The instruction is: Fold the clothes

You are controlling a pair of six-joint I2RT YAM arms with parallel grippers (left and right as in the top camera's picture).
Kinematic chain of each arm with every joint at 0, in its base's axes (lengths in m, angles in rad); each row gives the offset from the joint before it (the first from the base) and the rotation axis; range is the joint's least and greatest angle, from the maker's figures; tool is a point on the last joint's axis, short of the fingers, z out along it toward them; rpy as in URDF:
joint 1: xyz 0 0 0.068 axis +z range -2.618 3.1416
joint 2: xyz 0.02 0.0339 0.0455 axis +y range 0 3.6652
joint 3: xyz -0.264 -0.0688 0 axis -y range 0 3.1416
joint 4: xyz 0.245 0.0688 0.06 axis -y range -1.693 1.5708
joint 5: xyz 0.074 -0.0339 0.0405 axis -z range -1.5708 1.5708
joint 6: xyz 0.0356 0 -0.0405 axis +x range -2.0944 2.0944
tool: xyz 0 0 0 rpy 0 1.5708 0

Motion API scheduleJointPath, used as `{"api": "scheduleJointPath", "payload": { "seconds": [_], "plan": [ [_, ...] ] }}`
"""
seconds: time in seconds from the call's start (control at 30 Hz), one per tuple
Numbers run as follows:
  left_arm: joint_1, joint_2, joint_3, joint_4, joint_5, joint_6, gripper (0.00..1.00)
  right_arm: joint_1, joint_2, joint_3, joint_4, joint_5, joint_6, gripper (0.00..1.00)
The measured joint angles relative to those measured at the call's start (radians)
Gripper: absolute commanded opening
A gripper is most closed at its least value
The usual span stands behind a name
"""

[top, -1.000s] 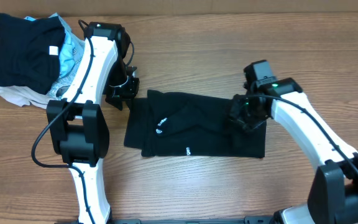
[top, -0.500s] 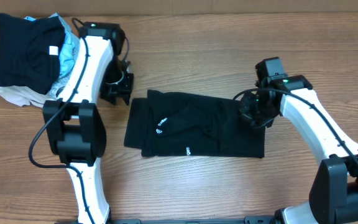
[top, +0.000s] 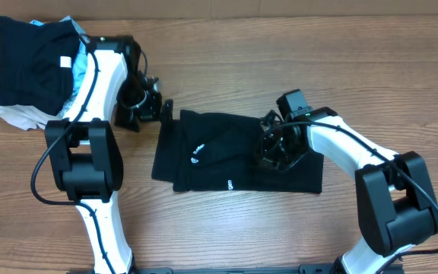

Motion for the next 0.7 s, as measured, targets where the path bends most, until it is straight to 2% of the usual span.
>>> {"api": "scheduleJointPath", "payload": {
  "seconds": [0.1,0.23,0.33,0.57,0.63,0.7],
  "plan": [
    [0.0,0.0,-0.113,0.066,0.084,0.052,1.0,0.002,-0.026,0.021,-0.048,0.039,-0.033,0.07],
    [0.0,0.0,-0.248,0.17,0.214,0.109,1.0,-0.031,-0.064,0.036,-0.125,0.178,-0.002,0.07],
    [0.001,-0.014,-0.3,0.222,0.317,0.135,1.0,-0.077,-0.067,0.038,-0.184,0.277,0.042,0.14],
    [0.0,-0.031,-0.389,0.262,0.479,0.293,1.0,-0.145,-0.067,0.038,-0.184,0.359,0.085,0.15],
    [0.0,-0.034,-0.403,0.27,0.497,0.314,0.98,-0.146,-0.067,0.038,-0.174,0.366,0.09,0.15],
    [0.0,-0.042,-0.427,0.295,0.52,0.336,0.9,-0.145,-0.067,0.037,-0.165,0.368,0.092,0.15]
  ]
}}
